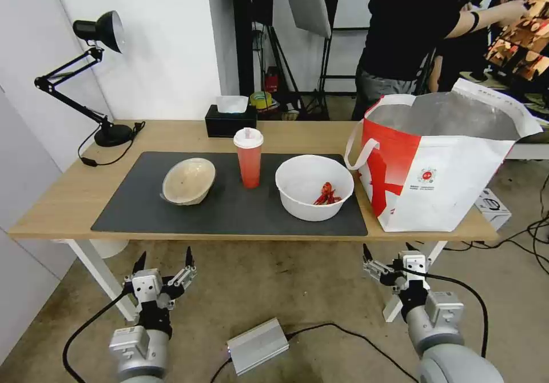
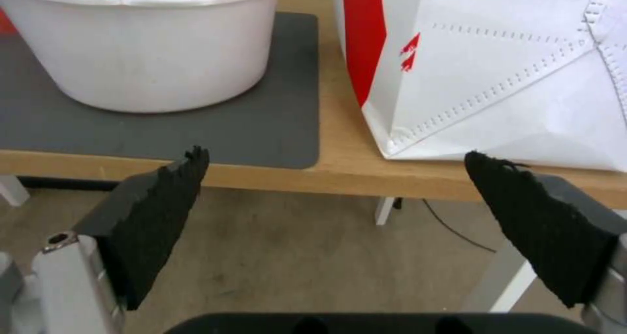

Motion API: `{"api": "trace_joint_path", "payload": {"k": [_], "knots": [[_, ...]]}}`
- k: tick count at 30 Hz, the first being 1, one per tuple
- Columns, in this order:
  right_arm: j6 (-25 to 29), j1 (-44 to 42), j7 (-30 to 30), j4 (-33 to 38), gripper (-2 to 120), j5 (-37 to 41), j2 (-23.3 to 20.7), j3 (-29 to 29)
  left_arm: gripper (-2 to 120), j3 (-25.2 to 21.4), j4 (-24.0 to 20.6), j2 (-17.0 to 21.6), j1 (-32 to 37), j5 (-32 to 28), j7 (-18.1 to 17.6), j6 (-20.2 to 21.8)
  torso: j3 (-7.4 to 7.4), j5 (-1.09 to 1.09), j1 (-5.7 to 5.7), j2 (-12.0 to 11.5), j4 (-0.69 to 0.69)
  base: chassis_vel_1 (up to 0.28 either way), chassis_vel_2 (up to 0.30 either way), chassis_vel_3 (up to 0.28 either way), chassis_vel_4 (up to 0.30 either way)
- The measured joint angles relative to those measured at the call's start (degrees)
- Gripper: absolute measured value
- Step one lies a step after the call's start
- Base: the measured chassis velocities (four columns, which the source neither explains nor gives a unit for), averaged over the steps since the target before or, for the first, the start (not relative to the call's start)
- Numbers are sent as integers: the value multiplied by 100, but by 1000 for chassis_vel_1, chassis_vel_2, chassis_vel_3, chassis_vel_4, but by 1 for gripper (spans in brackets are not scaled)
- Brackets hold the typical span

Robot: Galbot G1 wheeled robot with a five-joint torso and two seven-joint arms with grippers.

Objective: Pick up the trash from the table and place it into the takeout bag.

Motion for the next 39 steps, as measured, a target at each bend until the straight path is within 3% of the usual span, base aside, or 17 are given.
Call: {"api": "trace_joint_path", "payload": {"k": [14, 29, 39], "knots": [[126, -22, 29, 24, 100, 0, -24, -12, 100, -7, -2, 36, 36, 43, 18, -140, -1, 0, 0, 0, 0, 0, 0, 0, 0], [287, -146, 90, 176, 100, 72, -5, -42, 100, -234, 26, 182, 43, 359, 561, -731, -1, 0, 0, 0, 0, 0, 0, 0, 0], [384, -220, 88, 322, 100, 120, -24, -171, 100, -269, 60, 193, 48, 399, 583, -756, 0, 0, 0, 0, 0, 0, 0, 0, 0]]}}
